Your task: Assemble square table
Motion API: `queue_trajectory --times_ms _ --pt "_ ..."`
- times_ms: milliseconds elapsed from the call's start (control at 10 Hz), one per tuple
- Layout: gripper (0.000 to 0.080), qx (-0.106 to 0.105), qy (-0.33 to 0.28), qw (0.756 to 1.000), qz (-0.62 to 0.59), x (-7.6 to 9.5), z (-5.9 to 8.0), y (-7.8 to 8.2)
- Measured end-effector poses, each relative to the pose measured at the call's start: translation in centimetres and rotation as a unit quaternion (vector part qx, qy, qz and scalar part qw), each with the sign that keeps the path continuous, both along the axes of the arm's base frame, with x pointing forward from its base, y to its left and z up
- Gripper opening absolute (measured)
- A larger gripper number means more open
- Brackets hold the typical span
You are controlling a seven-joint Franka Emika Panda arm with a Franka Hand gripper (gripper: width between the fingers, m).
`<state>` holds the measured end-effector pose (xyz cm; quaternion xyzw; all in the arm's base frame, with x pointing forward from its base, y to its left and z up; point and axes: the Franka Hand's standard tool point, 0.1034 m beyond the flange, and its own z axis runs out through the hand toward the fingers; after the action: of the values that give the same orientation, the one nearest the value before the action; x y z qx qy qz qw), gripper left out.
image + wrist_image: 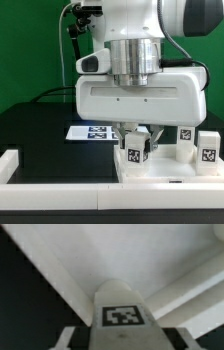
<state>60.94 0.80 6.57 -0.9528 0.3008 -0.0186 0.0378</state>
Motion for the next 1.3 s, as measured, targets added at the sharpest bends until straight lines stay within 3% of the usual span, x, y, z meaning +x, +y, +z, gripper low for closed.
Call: queue_trajectory --times_ms 200,300,500,600,800,1100,1300 --pt "0.0288 0.005 0.006 0.993 -0.114 0.2 0.0 0.1" --pt "0.0288 0.010 0.013 0.978 -0.206 0.3 -0.1 0.2" --pt "0.0288 0.033 0.035 0.910 -0.411 0.7 0.1 0.5" --pt "0.0288 0.056 0.028 0.870 -0.489 1.3 0.4 0.5" --pt "0.0288 0.079 0.032 0.823 -0.562 1.5 0.4 0.3" --pt "0.0288 0.077 0.039 0.783 -0.617 1.2 0.1 -0.1" --pt "0.0297 0.074 0.039 0.782 -0.617 1.2 0.1 -0.2"
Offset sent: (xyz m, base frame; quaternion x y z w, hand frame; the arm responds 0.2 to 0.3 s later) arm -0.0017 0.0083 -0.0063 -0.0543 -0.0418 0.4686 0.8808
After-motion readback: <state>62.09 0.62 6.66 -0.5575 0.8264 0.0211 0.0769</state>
